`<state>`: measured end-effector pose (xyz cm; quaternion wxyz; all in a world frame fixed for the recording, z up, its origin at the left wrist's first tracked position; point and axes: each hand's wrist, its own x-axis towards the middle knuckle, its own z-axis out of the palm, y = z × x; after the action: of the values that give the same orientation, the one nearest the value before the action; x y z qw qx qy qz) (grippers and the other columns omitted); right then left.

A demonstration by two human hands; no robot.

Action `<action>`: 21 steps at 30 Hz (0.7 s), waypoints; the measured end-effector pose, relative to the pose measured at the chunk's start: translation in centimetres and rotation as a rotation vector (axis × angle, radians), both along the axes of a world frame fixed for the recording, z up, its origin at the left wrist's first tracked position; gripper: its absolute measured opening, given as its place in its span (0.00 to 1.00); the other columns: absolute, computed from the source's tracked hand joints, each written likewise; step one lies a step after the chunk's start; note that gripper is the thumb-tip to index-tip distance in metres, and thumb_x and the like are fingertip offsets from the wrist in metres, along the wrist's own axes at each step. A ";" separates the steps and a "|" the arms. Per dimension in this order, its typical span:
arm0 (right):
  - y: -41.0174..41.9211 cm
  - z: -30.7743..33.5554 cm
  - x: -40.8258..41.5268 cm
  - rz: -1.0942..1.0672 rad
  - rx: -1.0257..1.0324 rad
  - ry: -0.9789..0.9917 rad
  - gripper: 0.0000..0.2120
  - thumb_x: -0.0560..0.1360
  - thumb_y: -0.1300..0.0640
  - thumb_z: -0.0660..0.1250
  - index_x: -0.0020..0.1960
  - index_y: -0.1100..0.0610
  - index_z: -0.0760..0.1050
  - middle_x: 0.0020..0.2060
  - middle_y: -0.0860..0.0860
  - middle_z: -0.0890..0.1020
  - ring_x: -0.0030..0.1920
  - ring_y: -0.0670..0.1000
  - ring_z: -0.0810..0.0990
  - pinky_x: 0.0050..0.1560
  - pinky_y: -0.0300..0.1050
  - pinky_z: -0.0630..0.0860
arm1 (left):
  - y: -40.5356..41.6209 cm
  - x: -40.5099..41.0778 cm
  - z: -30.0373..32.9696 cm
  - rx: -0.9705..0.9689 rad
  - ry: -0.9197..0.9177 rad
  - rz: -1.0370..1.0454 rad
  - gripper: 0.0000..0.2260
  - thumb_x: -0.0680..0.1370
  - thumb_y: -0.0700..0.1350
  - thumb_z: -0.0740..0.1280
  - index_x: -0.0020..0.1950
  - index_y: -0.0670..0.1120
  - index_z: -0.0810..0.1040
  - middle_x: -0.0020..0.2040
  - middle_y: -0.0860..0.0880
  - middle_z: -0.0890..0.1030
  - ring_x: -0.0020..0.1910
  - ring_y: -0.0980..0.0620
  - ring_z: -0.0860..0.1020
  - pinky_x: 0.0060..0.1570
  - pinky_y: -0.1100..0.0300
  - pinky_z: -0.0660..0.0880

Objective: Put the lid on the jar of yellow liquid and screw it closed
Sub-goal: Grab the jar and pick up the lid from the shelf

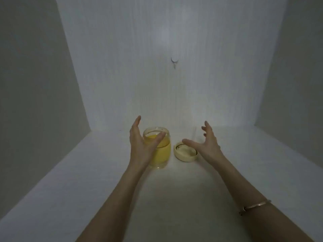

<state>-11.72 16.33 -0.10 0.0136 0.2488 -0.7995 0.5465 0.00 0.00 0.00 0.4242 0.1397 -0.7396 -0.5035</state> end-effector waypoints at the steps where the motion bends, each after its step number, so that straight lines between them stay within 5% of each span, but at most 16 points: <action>1: 0.1 -0.1 0.0 -0.007 0.041 -0.039 0.54 0.61 0.40 0.75 0.75 0.50 0.45 0.74 0.49 0.61 0.72 0.54 0.60 0.70 0.61 0.56 | 0.1 0.1 0.0 0.058 0.001 -0.021 0.46 0.63 0.61 0.75 0.75 0.55 0.55 0.75 0.51 0.59 0.73 0.50 0.59 0.66 0.53 0.61; 5: -0.1 -1.8 -0.6 0.045 0.209 -0.169 0.58 0.57 0.38 0.76 0.75 0.52 0.46 0.75 0.49 0.59 0.73 0.54 0.60 0.71 0.59 0.56 | -0.3 0.3 -1.0 0.138 -0.050 -0.072 0.52 0.58 0.57 0.78 0.76 0.57 0.51 0.77 0.47 0.58 0.74 0.48 0.60 0.63 0.55 0.62; 9: -0.9 -2.9 -0.4 -0.001 0.303 -0.092 0.49 0.57 0.40 0.75 0.72 0.52 0.58 0.69 0.49 0.70 0.68 0.53 0.68 0.68 0.54 0.60 | -0.4 0.6 -1.4 0.108 -0.102 -0.140 0.57 0.57 0.51 0.81 0.75 0.59 0.48 0.76 0.46 0.59 0.72 0.48 0.64 0.68 0.48 0.66; 13: -1.0 -3.2 -0.3 -0.014 0.244 -0.006 0.43 0.55 0.47 0.78 0.67 0.54 0.66 0.63 0.51 0.74 0.61 0.54 0.73 0.63 0.52 0.69 | -0.2 0.5 -2.2 0.076 -0.125 -0.153 0.54 0.60 0.44 0.82 0.75 0.58 0.49 0.64 0.54 0.69 0.62 0.52 0.72 0.60 0.55 0.71; 15: -1.0 -3.1 -0.1 -0.044 0.160 0.104 0.42 0.56 0.51 0.77 0.66 0.55 0.64 0.63 0.50 0.70 0.60 0.52 0.72 0.59 0.47 0.70 | -0.1 0.5 -2.4 0.078 -0.123 -0.136 0.53 0.61 0.42 0.82 0.75 0.57 0.50 0.59 0.60 0.69 0.58 0.55 0.72 0.55 0.60 0.70; 21: -1.6 0.3 0.3 -0.048 0.175 0.519 0.39 0.58 0.68 0.71 0.66 0.55 0.61 0.64 0.53 0.62 0.61 0.53 0.68 0.50 0.40 0.69 | 0.1 0.6 -2.4 0.123 -0.121 -0.120 0.51 0.59 0.43 0.83 0.73 0.54 0.56 0.65 0.50 0.71 0.61 0.49 0.74 0.61 0.48 0.73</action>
<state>-11.39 14.71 0.24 0.2095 0.3616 -0.8192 0.3929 0.56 0.05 -2.43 0.3386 0.1511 -0.7384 -0.5633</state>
